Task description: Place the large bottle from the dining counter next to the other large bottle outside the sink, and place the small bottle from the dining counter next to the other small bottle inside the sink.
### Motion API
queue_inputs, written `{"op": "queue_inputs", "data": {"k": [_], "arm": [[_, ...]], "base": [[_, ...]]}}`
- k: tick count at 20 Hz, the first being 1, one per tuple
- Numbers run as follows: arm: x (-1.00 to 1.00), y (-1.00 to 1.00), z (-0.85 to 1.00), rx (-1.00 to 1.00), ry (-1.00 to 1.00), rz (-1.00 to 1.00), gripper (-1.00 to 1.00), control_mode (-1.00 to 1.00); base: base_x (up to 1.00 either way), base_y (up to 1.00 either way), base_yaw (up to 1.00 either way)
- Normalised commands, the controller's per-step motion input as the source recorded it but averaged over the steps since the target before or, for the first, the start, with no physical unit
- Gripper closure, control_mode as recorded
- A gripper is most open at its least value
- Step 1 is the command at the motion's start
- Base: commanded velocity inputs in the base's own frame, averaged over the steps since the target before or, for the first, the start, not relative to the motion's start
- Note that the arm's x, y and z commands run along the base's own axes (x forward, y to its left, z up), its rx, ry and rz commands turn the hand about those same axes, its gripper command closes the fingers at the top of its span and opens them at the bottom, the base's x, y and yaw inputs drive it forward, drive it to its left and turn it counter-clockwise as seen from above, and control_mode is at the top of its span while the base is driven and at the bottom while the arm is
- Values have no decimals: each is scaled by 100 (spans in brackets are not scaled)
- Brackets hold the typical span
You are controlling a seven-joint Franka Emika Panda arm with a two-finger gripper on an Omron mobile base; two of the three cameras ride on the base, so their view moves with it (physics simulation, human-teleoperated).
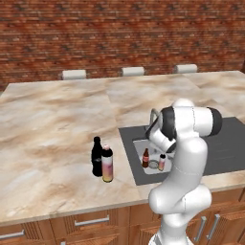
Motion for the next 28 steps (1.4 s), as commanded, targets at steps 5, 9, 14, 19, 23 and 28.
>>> {"op": "queue_inputs", "data": {"k": [5, 9, 14, 19, 23, 28], "arm": [[-13, -39, 41, 6, -4, 0, -100, -100], [-20, -40, 50, 7, -3, 0, -100, -100], [-33, -39, 57, 8, -2, 0, -100, -100], [-35, -27, 82, 10, -1, 0, -100, -100], [-31, -16, 93, 10, 0, 0, -100, -100], [-25, -14, 94, 10, 0, 0, -100, -100]], "base": [[0, 0, 0], [0, 0, 0], [0, 0, 0], [0, 0, 0], [0, 0, 0], [0, 0, 0]]}}
